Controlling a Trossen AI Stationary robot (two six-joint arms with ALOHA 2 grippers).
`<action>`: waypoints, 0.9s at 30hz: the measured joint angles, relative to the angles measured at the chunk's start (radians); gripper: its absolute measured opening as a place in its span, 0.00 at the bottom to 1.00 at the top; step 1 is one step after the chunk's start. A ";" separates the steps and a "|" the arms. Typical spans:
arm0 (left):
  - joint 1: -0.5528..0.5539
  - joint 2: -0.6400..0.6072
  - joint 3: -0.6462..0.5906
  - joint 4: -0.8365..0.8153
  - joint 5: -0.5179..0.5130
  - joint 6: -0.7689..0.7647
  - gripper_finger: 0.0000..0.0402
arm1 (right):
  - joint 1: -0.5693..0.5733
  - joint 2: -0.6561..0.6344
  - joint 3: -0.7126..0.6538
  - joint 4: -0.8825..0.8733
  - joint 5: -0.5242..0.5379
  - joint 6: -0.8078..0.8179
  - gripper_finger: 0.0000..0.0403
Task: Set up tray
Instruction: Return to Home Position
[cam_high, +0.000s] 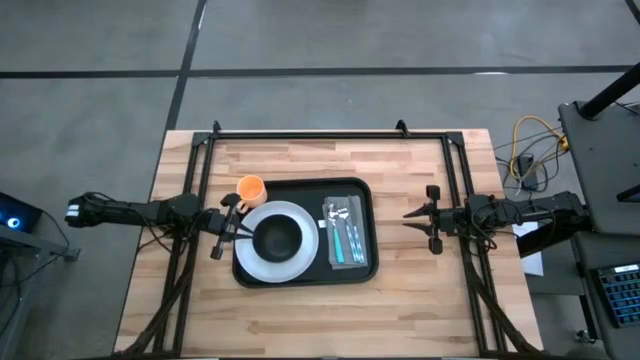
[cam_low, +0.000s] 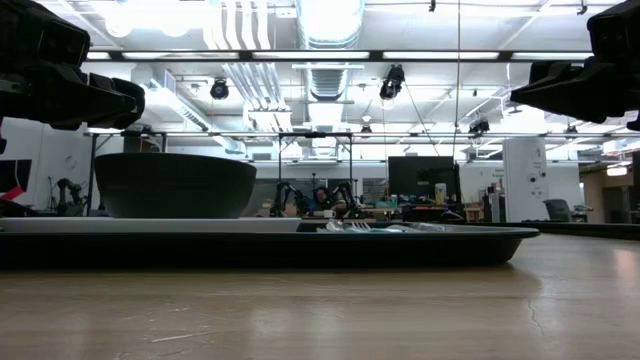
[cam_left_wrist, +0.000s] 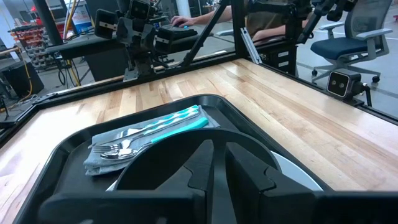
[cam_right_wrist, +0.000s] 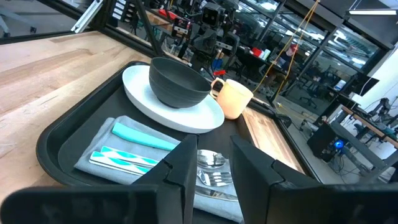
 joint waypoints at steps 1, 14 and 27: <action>0.000 0.000 0.000 0.000 0.000 0.000 0.06 | 0.000 0.000 0.000 0.000 0.000 0.000 0.20; 0.000 0.000 0.000 0.000 0.000 0.000 0.06 | 0.000 0.000 0.000 0.000 0.000 0.000 0.17; 0.000 0.000 0.000 0.000 0.000 0.000 0.06 | 0.000 0.000 0.000 0.000 0.000 0.000 0.20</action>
